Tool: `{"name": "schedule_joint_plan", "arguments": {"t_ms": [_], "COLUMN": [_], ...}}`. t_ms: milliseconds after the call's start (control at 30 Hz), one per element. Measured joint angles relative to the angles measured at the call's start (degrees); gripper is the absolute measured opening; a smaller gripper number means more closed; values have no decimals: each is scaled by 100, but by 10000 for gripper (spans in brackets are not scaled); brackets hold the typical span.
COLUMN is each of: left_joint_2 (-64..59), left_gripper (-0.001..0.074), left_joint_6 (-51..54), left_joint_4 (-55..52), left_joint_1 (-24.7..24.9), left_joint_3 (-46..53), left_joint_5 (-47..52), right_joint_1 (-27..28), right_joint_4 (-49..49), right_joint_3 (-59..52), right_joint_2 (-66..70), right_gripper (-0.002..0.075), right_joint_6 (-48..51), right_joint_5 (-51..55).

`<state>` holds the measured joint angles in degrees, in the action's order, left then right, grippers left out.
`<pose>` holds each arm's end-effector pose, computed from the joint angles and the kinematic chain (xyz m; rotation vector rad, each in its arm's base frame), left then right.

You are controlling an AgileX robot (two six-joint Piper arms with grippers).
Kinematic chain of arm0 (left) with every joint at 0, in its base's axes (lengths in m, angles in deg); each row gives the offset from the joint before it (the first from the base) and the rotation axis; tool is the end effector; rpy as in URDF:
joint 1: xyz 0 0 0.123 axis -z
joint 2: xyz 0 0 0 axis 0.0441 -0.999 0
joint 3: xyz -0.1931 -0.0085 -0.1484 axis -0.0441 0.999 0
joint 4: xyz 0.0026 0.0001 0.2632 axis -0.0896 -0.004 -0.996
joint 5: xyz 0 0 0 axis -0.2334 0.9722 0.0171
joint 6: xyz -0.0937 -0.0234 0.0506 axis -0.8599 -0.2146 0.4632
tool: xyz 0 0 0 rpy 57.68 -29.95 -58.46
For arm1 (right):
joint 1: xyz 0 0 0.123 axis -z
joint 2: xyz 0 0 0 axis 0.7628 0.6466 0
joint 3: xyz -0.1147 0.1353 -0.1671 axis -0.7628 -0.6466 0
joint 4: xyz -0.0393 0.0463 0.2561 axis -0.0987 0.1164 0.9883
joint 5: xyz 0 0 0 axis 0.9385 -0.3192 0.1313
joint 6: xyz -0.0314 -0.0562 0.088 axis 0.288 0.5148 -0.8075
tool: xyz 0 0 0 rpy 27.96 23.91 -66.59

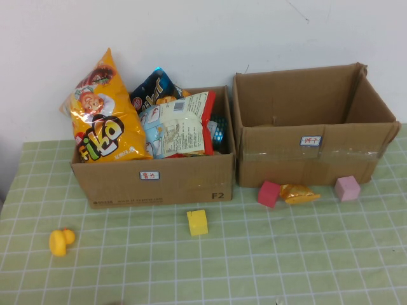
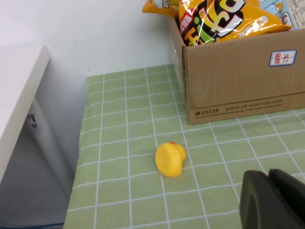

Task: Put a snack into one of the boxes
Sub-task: Pick up the biscuit

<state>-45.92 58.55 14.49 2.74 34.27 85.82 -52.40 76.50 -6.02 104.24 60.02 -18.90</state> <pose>0.1246 -0.0026 0.1750 0.0270 1.8092 -0.0118 0.2344 0.0225 0.2473 -0.3007 2.0990 0.0345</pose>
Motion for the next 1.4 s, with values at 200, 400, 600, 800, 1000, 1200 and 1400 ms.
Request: {"name": "schedule_joint_plan", "arguments": {"t_ms": [200,400,600,800,1000,1200,1400], "left_joint_2": [0,0,0,0,0,0,0], "left_gripper": [-3,-3,-3,-3,-2,-3,-3], "left_joint_6": [0,0,0,0,0,0,0], "left_joint_4": [0,0,0,0,0,0,0], "left_joint_1": [0,0,0,0,0,0,0], "left_joint_3": [0,0,0,0,0,0,0], "left_joint_5": [0,0,0,0,0,0,0], "right_joint_1": [-576,-612,-612,-623,-821,-1073,-1073], "right_joint_4": [123,649,847,925,992,1053,1277], "right_joint_3": [0,143,807,1733,2458,2980,3381], "right_joint_2": [1357,2605,3827,4966,5677,6290,6850], "right_gripper": [1,191,485,538,542,544,545], "right_joint_6": [-378,-763,-1009,-1049,-1057,-950,-950], "right_joint_5": [-961,-2135,-2105,-1551,-1413,-1366,-1402]}}
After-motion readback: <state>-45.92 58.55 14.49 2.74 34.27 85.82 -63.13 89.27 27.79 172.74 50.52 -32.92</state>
